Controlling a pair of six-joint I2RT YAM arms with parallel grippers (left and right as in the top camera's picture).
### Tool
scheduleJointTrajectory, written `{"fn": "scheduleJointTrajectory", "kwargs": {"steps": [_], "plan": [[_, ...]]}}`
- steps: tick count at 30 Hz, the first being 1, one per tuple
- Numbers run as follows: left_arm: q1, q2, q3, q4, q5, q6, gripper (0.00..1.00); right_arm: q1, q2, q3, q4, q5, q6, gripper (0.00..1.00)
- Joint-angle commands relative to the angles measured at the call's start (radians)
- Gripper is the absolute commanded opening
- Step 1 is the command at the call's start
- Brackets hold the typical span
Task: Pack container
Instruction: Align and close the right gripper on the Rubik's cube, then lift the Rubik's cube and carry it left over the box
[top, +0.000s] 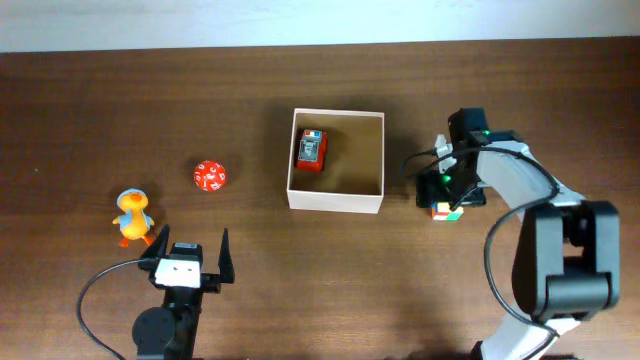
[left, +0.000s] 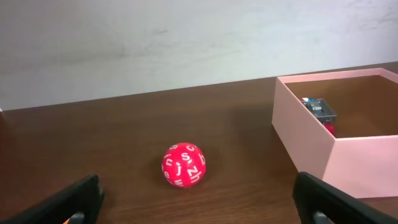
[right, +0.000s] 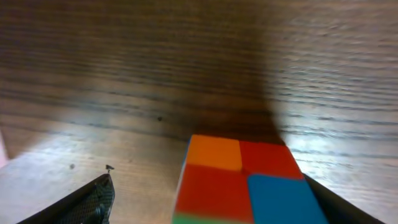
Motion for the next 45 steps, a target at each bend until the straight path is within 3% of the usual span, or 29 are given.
{"fn": "scheduleJointTrajectory", "kwargs": {"steps": [1, 9, 14, 25, 45], "plan": [[-0.002, -0.008, -0.006, -0.001, 0.0, 0.02, 0.99, 0.005, 0.043, -0.012, 0.002, 0.01, 0.018, 0.84], [-0.002, -0.008, -0.006, -0.001, 0.0, 0.02, 0.99, 0.003, 0.051, -0.012, -0.001, 0.059, 0.037, 0.84], [-0.002, -0.008, -0.006, -0.001, 0.0, 0.02, 0.99, 0.003, 0.051, -0.012, -0.008, 0.093, 0.039, 0.69], [-0.002, -0.008, -0.006, -0.001, 0.0, 0.02, 0.99, 0.003, 0.051, 0.004, -0.013, 0.092, 0.039, 0.55], [-0.002, -0.008, -0.006, -0.001, 0.0, 0.02, 0.99, 0.005, 0.05, 0.301, -0.233, 0.092, 0.035, 0.52]]}}
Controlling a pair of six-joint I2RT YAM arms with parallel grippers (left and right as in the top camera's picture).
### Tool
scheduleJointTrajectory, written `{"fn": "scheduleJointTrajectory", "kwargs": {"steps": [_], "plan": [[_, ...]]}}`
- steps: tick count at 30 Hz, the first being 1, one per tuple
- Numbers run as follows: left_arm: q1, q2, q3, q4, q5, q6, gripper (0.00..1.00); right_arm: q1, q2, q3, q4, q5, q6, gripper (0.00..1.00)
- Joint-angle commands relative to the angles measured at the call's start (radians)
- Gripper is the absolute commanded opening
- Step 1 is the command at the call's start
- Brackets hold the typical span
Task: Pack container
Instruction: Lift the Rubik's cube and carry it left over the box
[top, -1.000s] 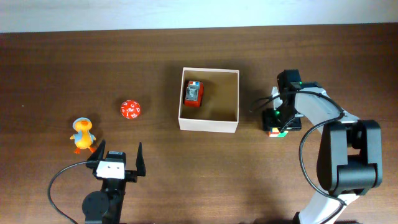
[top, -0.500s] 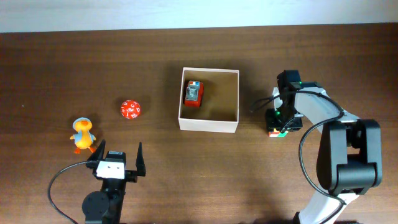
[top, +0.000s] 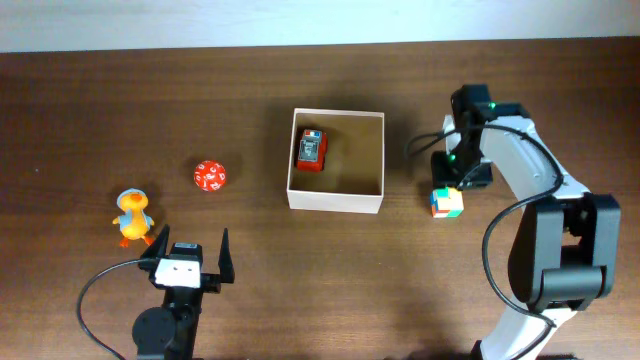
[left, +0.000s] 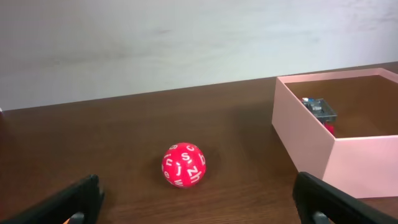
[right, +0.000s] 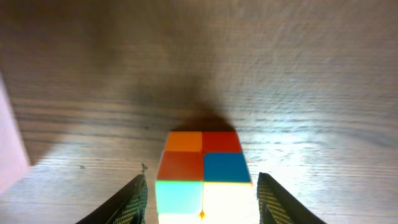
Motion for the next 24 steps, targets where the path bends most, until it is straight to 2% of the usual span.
{"fn": "scheduleJointTrajectory", "kwargs": {"steps": [1, 11, 24], "plan": [[-0.002, -0.008, -0.006, -0.001, 0.0, 0.02, 0.99, 0.005, 0.005, 0.043, -0.019, 0.009, 0.004, 0.53], [-0.002, -0.008, -0.006, -0.001, 0.0, 0.02, 0.99, 0.005, 0.005, -0.044, -0.037, 0.005, 0.004, 0.6], [-0.002, -0.008, -0.006, -0.001, 0.0, 0.02, 0.99, 0.005, 0.005, -0.084, -0.021, -0.008, 0.004, 0.6]]}}
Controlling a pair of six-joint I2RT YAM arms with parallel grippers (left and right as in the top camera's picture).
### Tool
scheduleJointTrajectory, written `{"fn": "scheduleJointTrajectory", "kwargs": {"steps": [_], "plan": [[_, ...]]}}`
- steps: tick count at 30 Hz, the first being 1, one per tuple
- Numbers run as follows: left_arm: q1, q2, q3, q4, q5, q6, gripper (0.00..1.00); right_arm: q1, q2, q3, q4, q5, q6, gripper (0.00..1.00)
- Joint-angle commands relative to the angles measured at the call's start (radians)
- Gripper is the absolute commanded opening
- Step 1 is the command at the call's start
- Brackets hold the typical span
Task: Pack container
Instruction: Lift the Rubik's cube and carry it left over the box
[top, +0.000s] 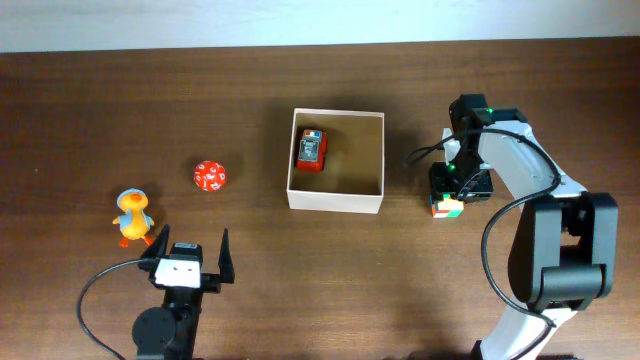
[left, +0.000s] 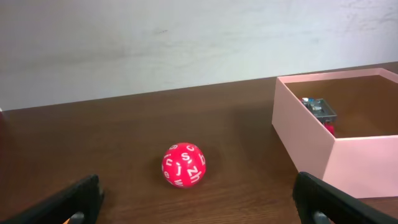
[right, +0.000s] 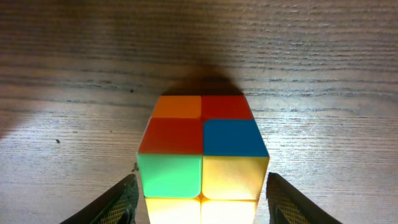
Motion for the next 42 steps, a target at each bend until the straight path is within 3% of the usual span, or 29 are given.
{"fn": "scheduleJointTrajectory", "kwargs": {"steps": [1, 23, 30, 42], "plan": [[-0.002, -0.008, -0.006, -0.001, 0.0, 0.02, 0.99, 0.005, 0.005, -0.006, 0.009, -0.012, 0.005, 0.61], [-0.002, -0.008, -0.006, -0.001, 0.0, 0.02, 0.99, 0.005, 0.021, -0.023, 0.04, -0.021, 0.005, 0.55], [-0.002, -0.008, -0.006, -0.001, 0.0, 0.02, 0.99, 0.005, 0.021, -0.023, 0.04, -0.021, 0.005, 0.4], [-0.002, -0.008, -0.006, -0.001, 0.0, 0.02, 0.99, 0.005, 0.02, 0.012, 0.024, -0.021, 0.004, 0.4]]}}
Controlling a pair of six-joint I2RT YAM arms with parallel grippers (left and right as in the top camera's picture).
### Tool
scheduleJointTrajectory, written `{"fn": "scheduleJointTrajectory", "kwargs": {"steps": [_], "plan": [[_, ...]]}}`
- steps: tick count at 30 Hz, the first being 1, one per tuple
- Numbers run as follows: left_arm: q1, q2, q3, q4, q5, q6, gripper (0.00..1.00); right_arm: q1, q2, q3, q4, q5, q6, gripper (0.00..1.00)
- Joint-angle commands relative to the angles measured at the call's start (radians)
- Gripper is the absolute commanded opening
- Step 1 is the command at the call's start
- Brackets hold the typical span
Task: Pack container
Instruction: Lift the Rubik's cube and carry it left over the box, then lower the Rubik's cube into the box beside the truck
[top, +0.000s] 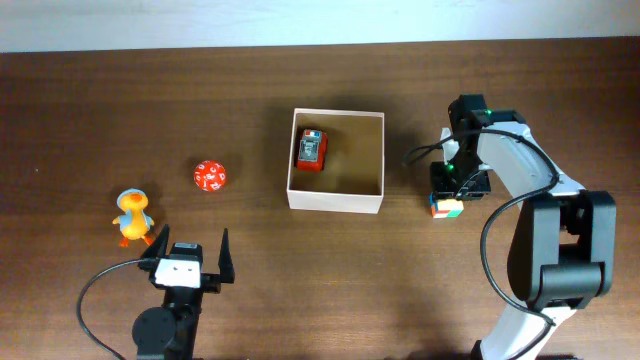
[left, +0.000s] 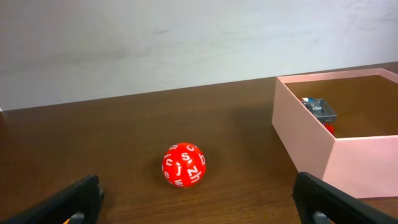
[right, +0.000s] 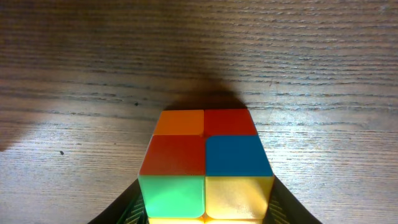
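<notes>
A multicoloured puzzle cube (right: 205, 168) sits on the table right of the pink open box (top: 335, 203). My right gripper (right: 206, 208) is shut on the cube, its dark fingers (right: 127, 210) pressed to both sides; overhead, the cube (top: 446, 207) shows just below that gripper (top: 452, 192). Inside the box lies a red toy car (top: 312, 150). A red lettered ball (left: 184, 165) lies left of the box (left: 348, 165). My left gripper (left: 199, 202) hangs open near the table's front edge, nothing between its fingers.
An orange and yellow duck (top: 133, 217) stands at the far left, near the left gripper (top: 188, 258). The ball (top: 211, 176) lies between duck and box. A pale wall runs behind the table's far edge.
The right fingers stood a little apart from the cube's sides and now press against them. The cube, ball, duck and left arm have not moved.
The right gripper was wide open, close over the cube beside the box. Then it viewed the cube from farther back, fingers either side. Then it was low with the fingers flanking the cube, and now it is shut on it.
</notes>
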Motion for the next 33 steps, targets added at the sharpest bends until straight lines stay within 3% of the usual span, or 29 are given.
{"fn": "scheduleJointTrajectory", "kwargs": {"steps": [1, 12, 18, 24, 29, 33], "plan": [[-0.002, -0.008, -0.006, -0.001, 0.0, 0.02, 0.99, 0.005, 0.011, 0.039, -0.02, -0.007, 0.005, 0.4], [-0.002, -0.008, -0.006, -0.001, 0.0, 0.02, 0.99, 0.005, 0.011, 0.386, -0.224, -0.1, -0.04, 0.39], [-0.002, -0.008, -0.006, -0.001, 0.0, 0.02, 0.99, 0.01, 0.009, 0.571, -0.29, -0.431, -0.175, 0.39], [-0.002, -0.008, -0.006, -0.001, 0.0, 0.02, 0.99, 0.059, 0.008, 0.612, -0.254, -0.711, -0.259, 0.4], [-0.002, -0.008, -0.006, -0.001, 0.0, 0.02, 0.99, 0.15, 0.009, 0.612, -0.181, -0.704, -0.237, 0.39], [-0.002, -0.008, -0.006, -0.001, 0.0, 0.02, 0.99, 0.238, 0.009, 0.604, -0.101, -0.521, -0.121, 0.4]]}}
